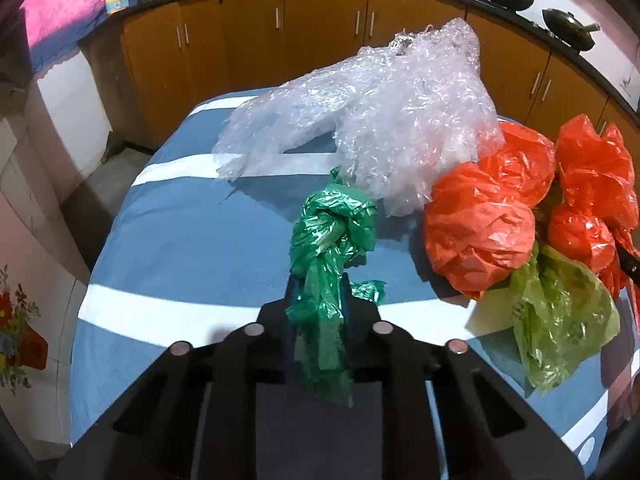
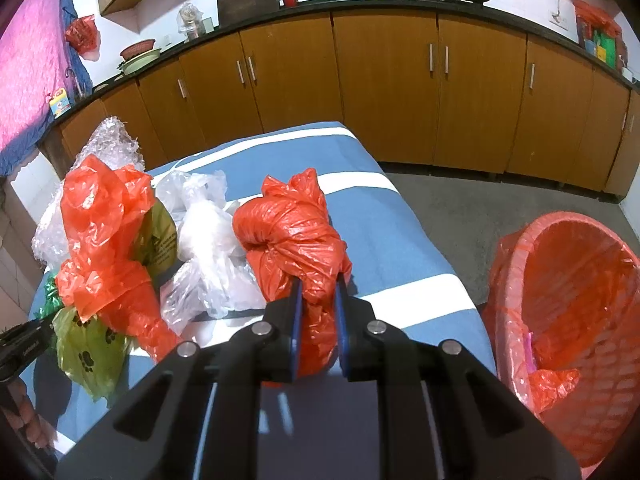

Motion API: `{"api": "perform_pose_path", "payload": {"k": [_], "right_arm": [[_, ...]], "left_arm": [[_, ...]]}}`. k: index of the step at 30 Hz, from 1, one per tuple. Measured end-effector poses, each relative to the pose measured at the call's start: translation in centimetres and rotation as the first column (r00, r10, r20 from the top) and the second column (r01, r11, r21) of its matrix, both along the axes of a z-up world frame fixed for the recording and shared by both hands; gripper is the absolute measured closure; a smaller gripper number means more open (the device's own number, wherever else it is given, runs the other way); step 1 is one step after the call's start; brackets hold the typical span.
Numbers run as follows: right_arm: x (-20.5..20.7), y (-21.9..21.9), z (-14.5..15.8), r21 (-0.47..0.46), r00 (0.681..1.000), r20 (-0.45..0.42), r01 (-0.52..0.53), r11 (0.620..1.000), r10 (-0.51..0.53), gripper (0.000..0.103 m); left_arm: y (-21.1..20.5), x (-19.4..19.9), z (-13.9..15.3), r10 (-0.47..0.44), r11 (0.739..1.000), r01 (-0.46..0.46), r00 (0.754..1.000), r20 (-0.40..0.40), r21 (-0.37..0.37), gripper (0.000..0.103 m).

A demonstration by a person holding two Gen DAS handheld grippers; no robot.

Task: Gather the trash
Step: 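Grasp the green bag with the left tool while the right tool grasps a red bag, then lower the green bag into the basket with the left tool while the right tool drops the red bag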

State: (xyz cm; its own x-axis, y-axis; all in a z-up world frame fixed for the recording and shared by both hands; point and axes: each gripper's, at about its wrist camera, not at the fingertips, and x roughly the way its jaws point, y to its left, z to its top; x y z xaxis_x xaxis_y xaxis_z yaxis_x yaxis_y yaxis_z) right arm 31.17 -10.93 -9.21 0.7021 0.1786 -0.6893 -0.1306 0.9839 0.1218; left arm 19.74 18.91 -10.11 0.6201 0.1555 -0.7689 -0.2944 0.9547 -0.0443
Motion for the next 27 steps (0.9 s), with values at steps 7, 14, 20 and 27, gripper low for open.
{"api": "perform_pose_path", "payload": {"k": [7, 14, 20, 27], "right_arm": [[-1.5, -1.7, 0.9, 0.026, 1.000, 0.017, 0.014, 1.000, -0.014, 0.088], [-3.5, -2.3, 3.2, 0.042, 0.997, 0.070, 0.007, 0.999, -0.010, 0.089], [-5.5, -2.8, 5.7, 0.042, 0.990, 0.138, -0.004, 0.999, -0.001, 0.089], [-8.1, -4.5, 8.4, 0.013, 0.975, 0.224, 0.013, 1.000, -0.016, 0.089]], "left_arm": [[0.0, -3.1, 1.4, 0.010, 1.000, -0.009, 0.998, 0.054, -0.024, 0.088], [-1.1, -5.2, 4.4, -0.018, 1.000, 0.021, 0.991, 0.136, -0.022, 0.088], [-4.2, -5.9, 7.9, -0.090, 0.996, 0.089, 0.970, 0.224, 0.014, 0.088], [-8.4, -5.8, 10.6, -0.191, 0.981, 0.192, 0.936, 0.295, 0.029, 0.088]]}}
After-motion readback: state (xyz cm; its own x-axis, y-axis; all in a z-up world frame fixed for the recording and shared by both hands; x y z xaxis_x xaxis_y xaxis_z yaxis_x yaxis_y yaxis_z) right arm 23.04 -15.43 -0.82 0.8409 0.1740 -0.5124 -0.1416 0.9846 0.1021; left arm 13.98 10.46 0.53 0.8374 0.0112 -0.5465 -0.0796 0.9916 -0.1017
